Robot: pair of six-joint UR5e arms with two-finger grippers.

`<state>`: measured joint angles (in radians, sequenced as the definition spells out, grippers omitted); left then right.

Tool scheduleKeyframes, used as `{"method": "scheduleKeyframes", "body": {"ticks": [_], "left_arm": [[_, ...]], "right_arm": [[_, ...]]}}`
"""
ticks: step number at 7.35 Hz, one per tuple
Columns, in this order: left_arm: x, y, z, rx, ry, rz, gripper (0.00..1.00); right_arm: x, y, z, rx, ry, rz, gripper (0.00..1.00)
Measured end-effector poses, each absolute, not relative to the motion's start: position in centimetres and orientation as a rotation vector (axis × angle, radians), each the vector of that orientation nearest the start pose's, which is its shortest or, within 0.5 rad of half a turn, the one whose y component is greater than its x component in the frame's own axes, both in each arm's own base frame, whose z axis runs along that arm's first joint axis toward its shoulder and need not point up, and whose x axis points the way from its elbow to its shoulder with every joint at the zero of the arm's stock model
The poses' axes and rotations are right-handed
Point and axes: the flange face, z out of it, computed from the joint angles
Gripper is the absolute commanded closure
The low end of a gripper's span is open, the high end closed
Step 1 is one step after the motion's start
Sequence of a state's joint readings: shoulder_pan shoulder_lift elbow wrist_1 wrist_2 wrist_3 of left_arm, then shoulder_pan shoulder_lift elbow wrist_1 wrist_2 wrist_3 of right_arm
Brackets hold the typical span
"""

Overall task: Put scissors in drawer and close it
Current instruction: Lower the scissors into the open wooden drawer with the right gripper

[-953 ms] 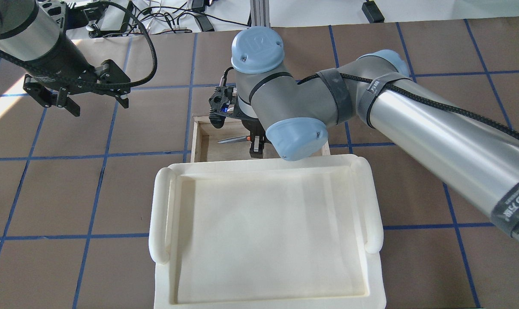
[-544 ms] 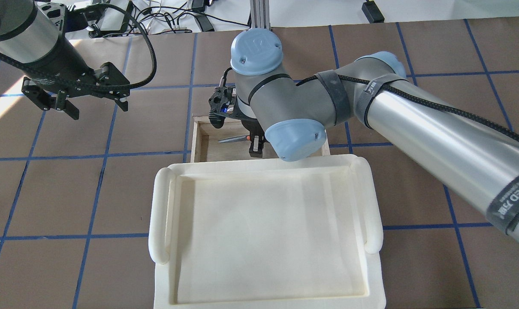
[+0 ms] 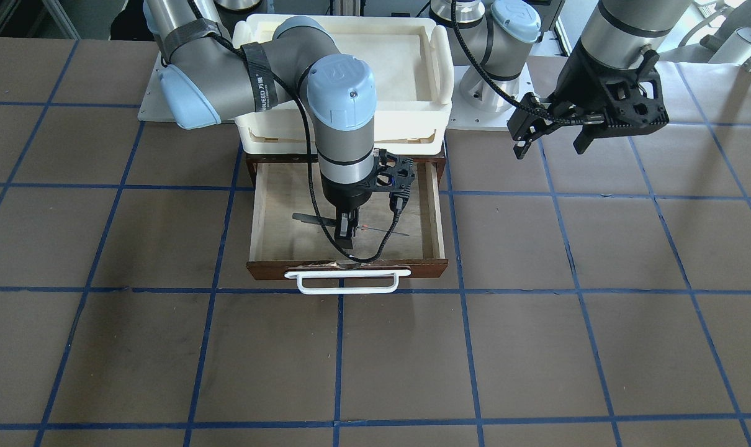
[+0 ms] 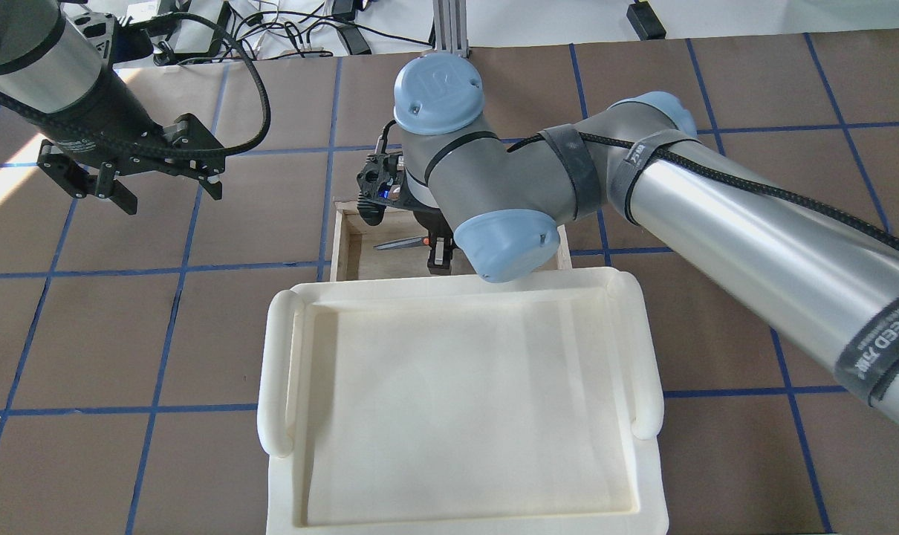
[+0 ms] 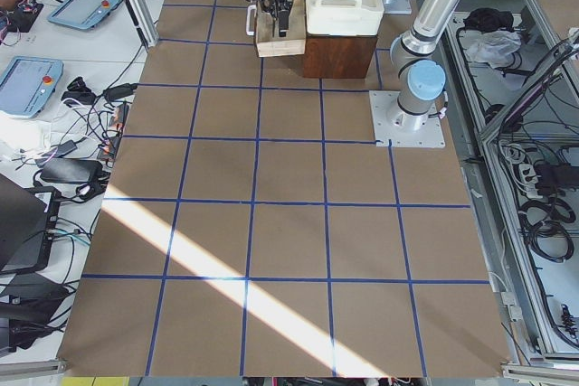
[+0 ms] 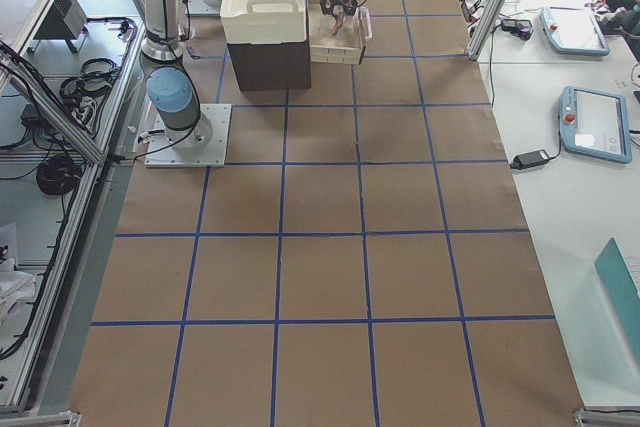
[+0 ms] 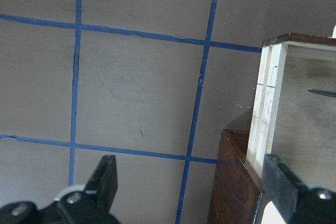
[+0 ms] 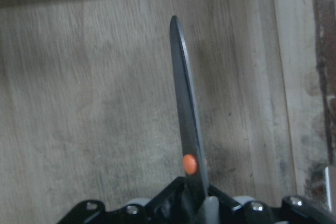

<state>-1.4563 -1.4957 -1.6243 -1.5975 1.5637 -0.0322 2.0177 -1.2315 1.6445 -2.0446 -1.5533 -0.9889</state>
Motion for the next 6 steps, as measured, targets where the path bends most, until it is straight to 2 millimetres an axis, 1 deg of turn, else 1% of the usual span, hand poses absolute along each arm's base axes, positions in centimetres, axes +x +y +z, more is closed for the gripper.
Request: {"method": "scheduleKeyframes", "body": {"ticks": [2, 3, 4, 5, 6], "left_arm": [[-7.98, -47.01, 49.54, -0.234, 3.139, 0.013, 0.0], [-7.99, -46.83, 49.73, -0.234, 3.139, 0.01, 0.0], [-8.01, -46.66, 49.98, -0.234, 3.138, 0.003, 0.0], [-8.02, -46.51, 50.18, -0.234, 3.138, -0.002, 0.0], [-8.04, -46.41, 50.25, -0.234, 3.138, -0.001, 0.0]], "right_arm": [[38.49, -48.79, 31.12, -2.062, 2.367, -0.096, 1.0], [38.52, -48.77, 31.06, -2.06, 2.367, -0.094, 0.86], [38.55, -48.78, 30.97, -2.053, 2.369, -0.092, 0.86], [38.59, -48.8, 30.83, -2.04, 2.376, -0.09, 0.69], [38.61, -48.82, 30.71, -2.031, 2.382, -0.087, 0.42]]}}
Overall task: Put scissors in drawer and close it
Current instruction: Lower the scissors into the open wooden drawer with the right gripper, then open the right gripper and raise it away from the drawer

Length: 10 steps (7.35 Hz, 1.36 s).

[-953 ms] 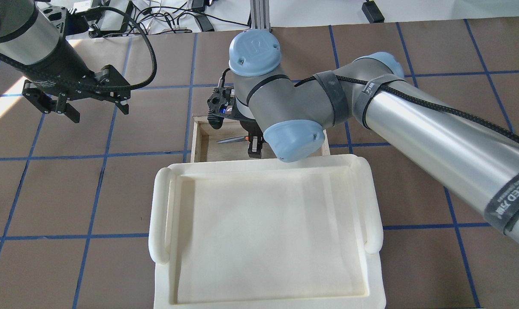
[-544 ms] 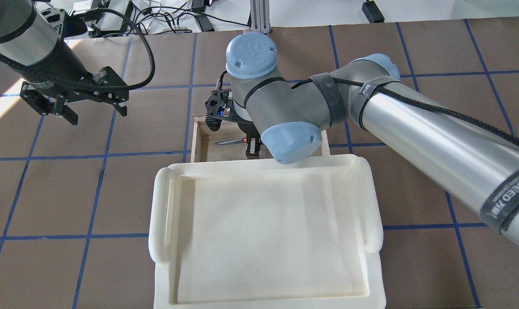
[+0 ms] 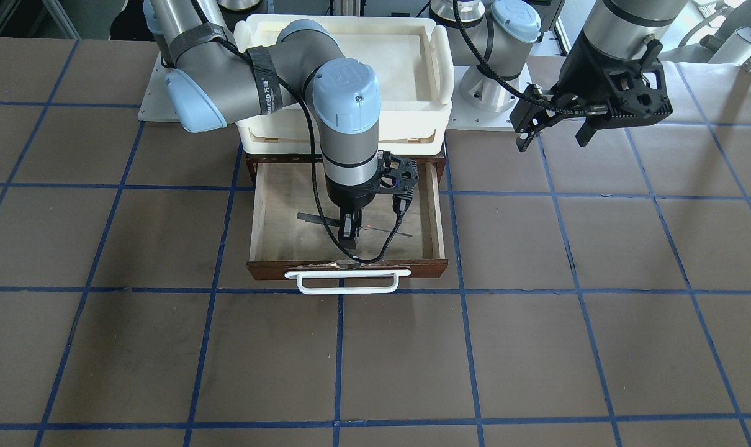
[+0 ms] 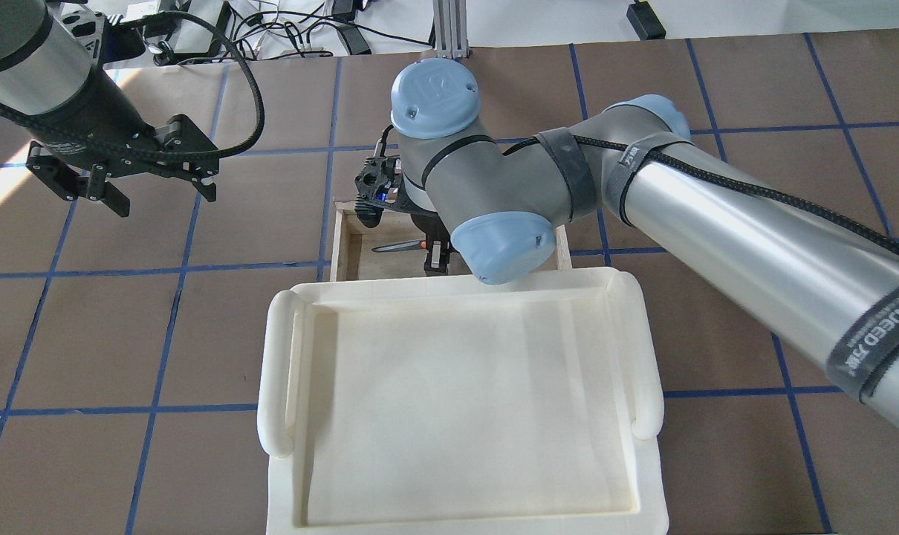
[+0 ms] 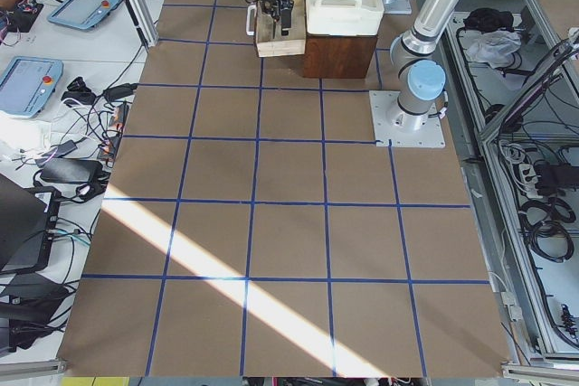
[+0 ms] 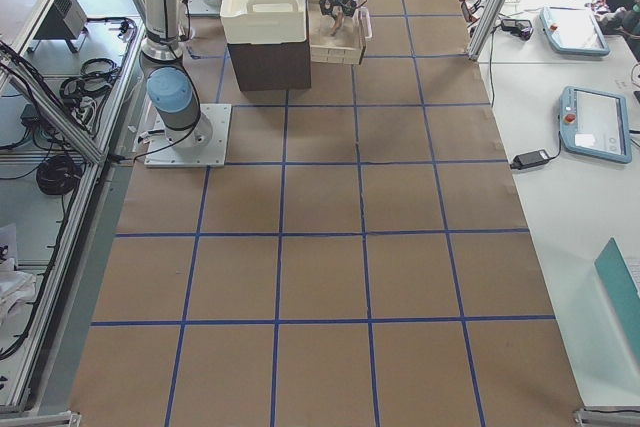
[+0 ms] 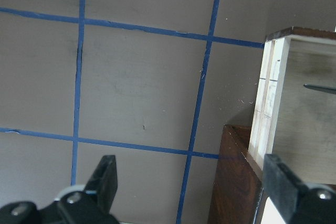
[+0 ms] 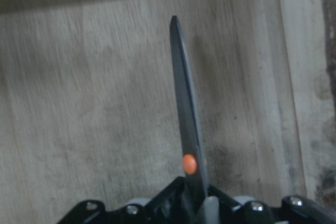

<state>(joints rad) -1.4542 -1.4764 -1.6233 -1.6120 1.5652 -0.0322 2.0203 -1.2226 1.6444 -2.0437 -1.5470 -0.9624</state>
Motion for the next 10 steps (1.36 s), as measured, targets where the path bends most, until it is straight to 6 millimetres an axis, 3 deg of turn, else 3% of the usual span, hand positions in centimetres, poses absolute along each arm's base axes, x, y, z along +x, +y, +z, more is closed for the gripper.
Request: {"method": "scheduleKeyframes", "body": {"ticks": [1, 2, 4, 6, 8, 10], "left_arm": [[-8.1, -46.3, 50.3, -0.234, 3.139, 0.003, 0.0], [-8.0, -46.3, 50.2, -0.235, 3.138, 0.007, 0.0], [-7.6, -46.7, 50.0, -0.242, 3.132, 0.017, 0.0], [-7.4, -46.7, 50.0, -0.246, 3.13, 0.018, 0.0], [-7.5, -47.0, 49.6, -0.256, 3.143, 0.03, 0.0], [-7.5, -47.5, 49.3, -0.245, 3.143, 0.018, 0.0]], "right_arm": [[38.6, -48.8, 30.6, -2.022, 2.387, -0.085, 0.1], [38.7, -48.8, 30.6, -2.01, 2.393, -0.086, 0.0], [38.7, -48.8, 30.9, -2.003, 2.398, -0.092, 0.0], [38.8, -49.0, 32.8, -2.002, 2.402, -0.138, 0.0], [38.5, -49.4, 36.6, -1.999, 2.412, -0.194, 0.0], [37.2, -50.7, 42.0, -1.962, 2.44, -0.178, 0.0]]}}
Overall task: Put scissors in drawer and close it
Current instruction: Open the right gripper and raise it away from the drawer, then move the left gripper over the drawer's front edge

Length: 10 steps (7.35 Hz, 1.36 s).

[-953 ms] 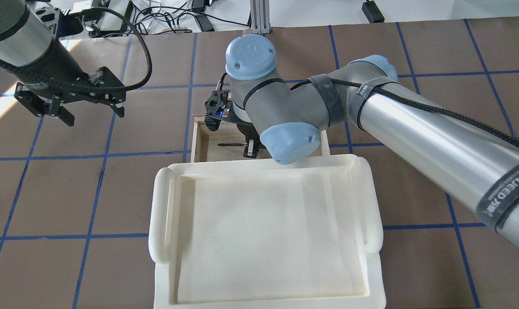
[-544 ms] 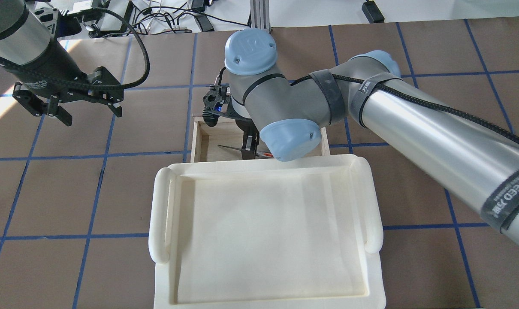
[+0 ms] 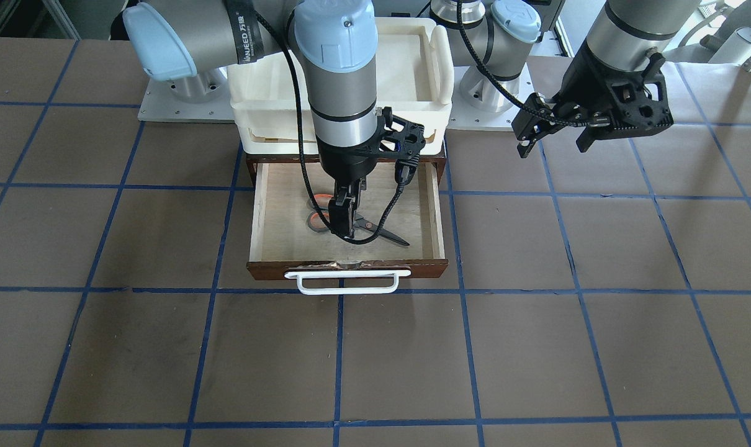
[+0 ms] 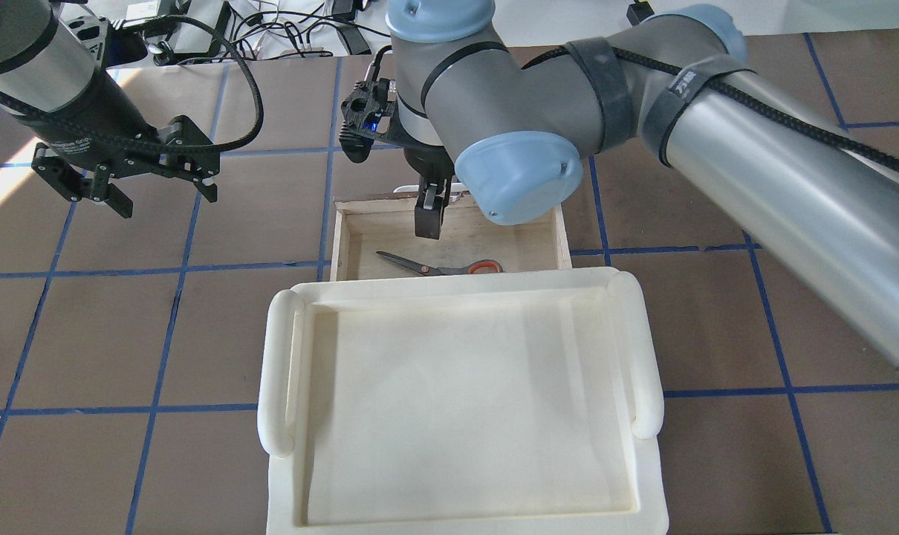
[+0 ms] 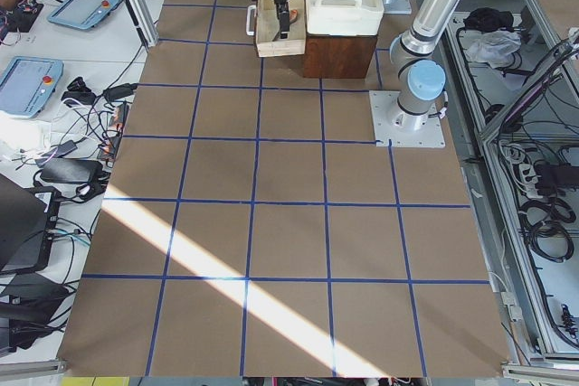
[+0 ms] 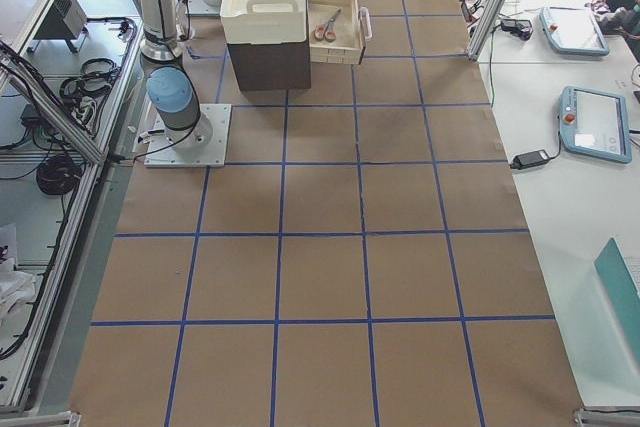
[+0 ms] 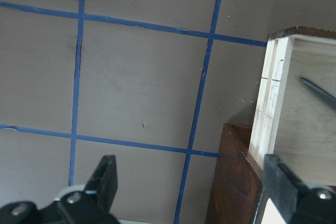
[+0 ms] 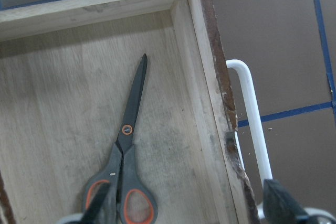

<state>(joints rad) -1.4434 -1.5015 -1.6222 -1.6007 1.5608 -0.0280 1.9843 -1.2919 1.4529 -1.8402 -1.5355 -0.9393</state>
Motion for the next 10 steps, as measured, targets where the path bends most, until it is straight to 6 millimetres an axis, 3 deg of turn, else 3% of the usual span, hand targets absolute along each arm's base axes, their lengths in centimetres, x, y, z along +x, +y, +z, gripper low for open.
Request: {"method": "scheduleKeyframes", "body": {"ticks": [2, 5, 7, 8, 10], "left_arm": [[-7.4, -49.1, 48.9, -0.229, 3.139, -0.049, 0.0], [-10.0, -52.7, 49.1, -0.122, 3.142, -0.111, 0.0], [-12.8, -55.9, 48.9, -0.036, 3.145, -0.123, 0.0], [-14.3, -57.2, 48.0, 0.001, 3.146, -0.129, 0.0], [-17.7, -60.0, 44.6, 0.034, 3.142, -0.18, 0.0]], "right_arm": [[32.4, -52.1, 46.8, -1.782, 2.531, -0.189, 0.0], [25.1, -48.5, 53.6, -1.303, 2.847, -0.15, 0.0], [18.6, -47.1, 55.2, -0.851, 3.016, -0.073, 0.0], [16.7, -46.8, 55.5, -0.671, 3.045, -0.052, 0.0], [15.4, -46.9, 55.9, -0.473, 3.075, -0.069, 0.0]]}}
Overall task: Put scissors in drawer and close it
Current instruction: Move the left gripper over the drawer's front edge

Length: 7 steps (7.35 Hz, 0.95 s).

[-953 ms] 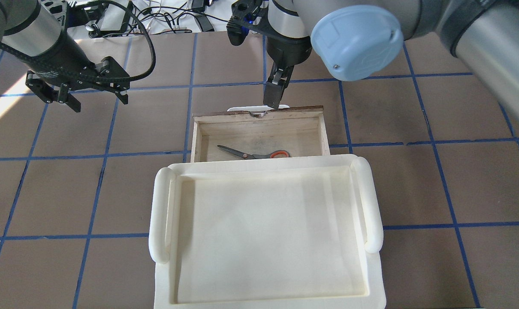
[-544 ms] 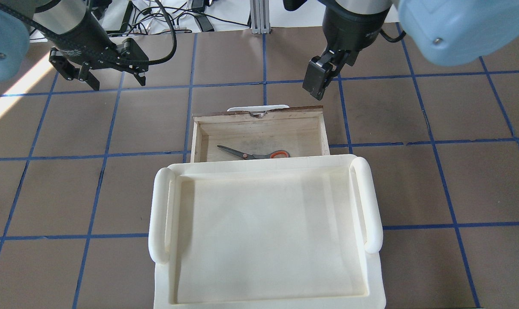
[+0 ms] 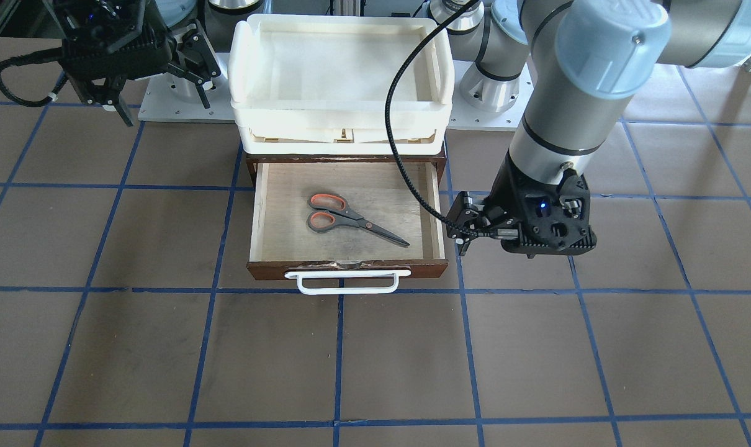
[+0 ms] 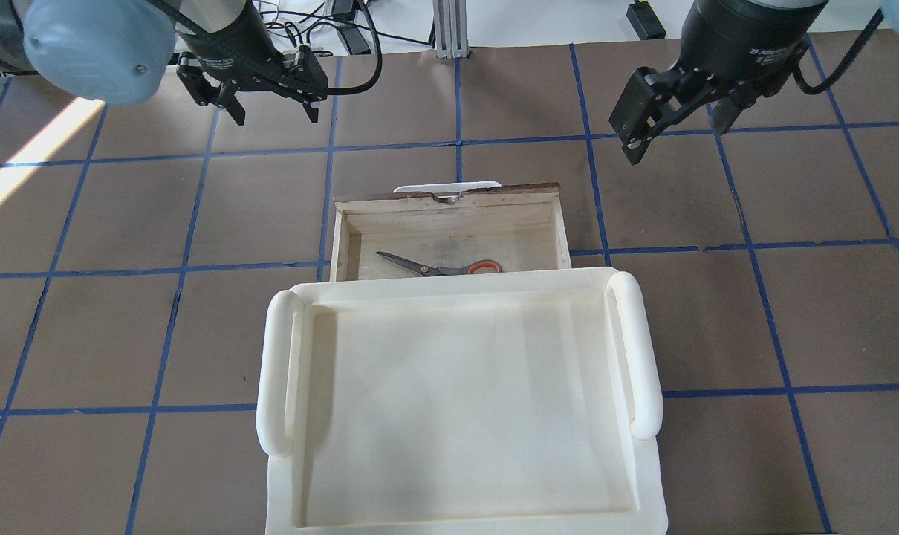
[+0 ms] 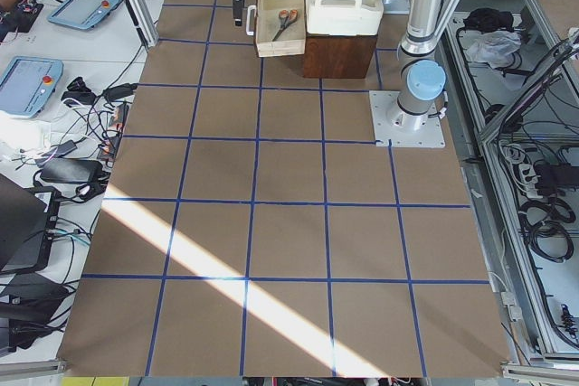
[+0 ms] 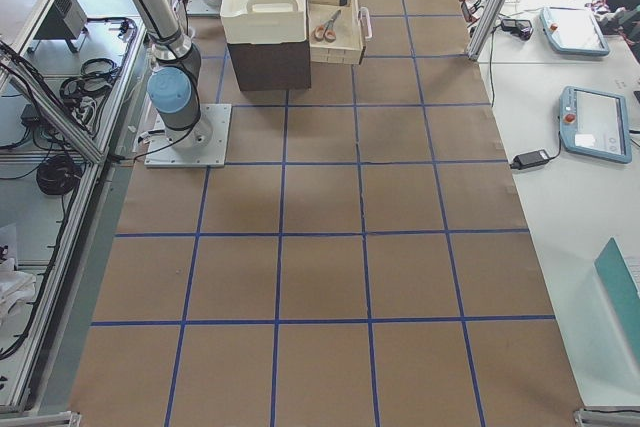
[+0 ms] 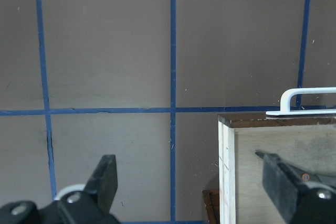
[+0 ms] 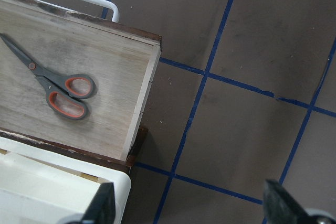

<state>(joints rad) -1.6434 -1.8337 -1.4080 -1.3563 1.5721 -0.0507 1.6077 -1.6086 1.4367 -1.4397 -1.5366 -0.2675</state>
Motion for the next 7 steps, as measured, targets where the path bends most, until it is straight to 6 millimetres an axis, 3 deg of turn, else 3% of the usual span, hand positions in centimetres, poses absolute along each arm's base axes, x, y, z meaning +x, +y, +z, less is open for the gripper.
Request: {"method": "scheduleKeyframes", "body": {"ticks": [4, 7], "left_arm": [[-24.1, -64.1, 36.6, -0.13, 3.148, -0.181, 0.0], [-27.0, -65.6, 30.6, -0.191, 3.148, -0.136, 0.0]], "right_arm": [[14.9, -47.5, 56.4, -0.431, 3.091, -0.157, 0.0], [14.6, -47.7, 54.5, -0.438, 3.081, -0.107, 0.0]]}}
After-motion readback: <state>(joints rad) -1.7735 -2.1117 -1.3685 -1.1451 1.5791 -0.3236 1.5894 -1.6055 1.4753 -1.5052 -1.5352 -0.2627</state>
